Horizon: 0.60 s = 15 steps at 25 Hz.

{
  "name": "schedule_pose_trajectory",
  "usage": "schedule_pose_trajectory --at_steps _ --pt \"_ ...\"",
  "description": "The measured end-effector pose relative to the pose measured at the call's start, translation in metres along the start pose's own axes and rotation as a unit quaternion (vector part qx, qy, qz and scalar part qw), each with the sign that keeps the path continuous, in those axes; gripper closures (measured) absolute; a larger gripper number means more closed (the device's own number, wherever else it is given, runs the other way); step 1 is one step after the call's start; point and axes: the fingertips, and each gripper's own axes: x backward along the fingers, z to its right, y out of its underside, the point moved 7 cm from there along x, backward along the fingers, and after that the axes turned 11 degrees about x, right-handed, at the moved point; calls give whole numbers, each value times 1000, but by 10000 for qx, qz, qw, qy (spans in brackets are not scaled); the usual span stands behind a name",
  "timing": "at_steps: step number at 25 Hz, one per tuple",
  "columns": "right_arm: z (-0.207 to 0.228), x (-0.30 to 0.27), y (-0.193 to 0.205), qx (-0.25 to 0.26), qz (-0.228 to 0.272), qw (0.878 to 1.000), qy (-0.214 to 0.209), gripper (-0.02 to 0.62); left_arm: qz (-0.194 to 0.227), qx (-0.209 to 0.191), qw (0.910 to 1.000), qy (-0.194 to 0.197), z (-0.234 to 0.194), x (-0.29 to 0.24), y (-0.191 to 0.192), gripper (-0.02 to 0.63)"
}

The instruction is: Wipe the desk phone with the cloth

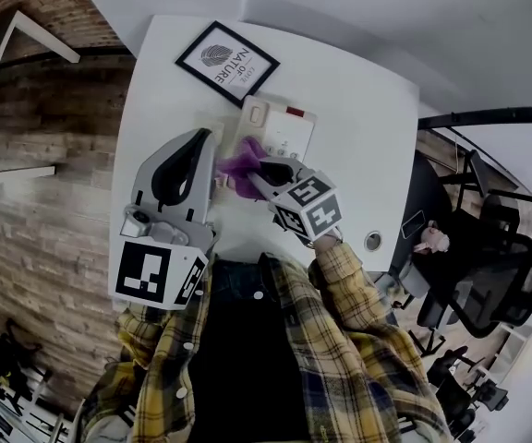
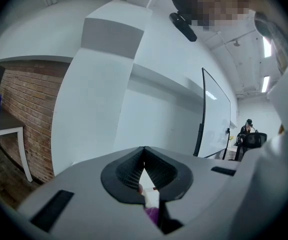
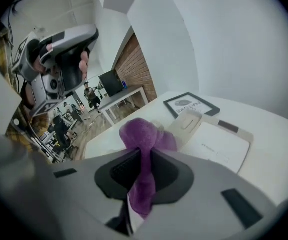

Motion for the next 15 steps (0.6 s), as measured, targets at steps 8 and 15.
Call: schedule_pose_trajectory --at_steps 8,15 --pt "63 36 -51 307 609 9932 941 535 -61 5 10000 24 1 -5 2 592" --pt "108 22 -51 277 278 9882 1479 535 -108 17 9999 -18 -1 -7 3 592"
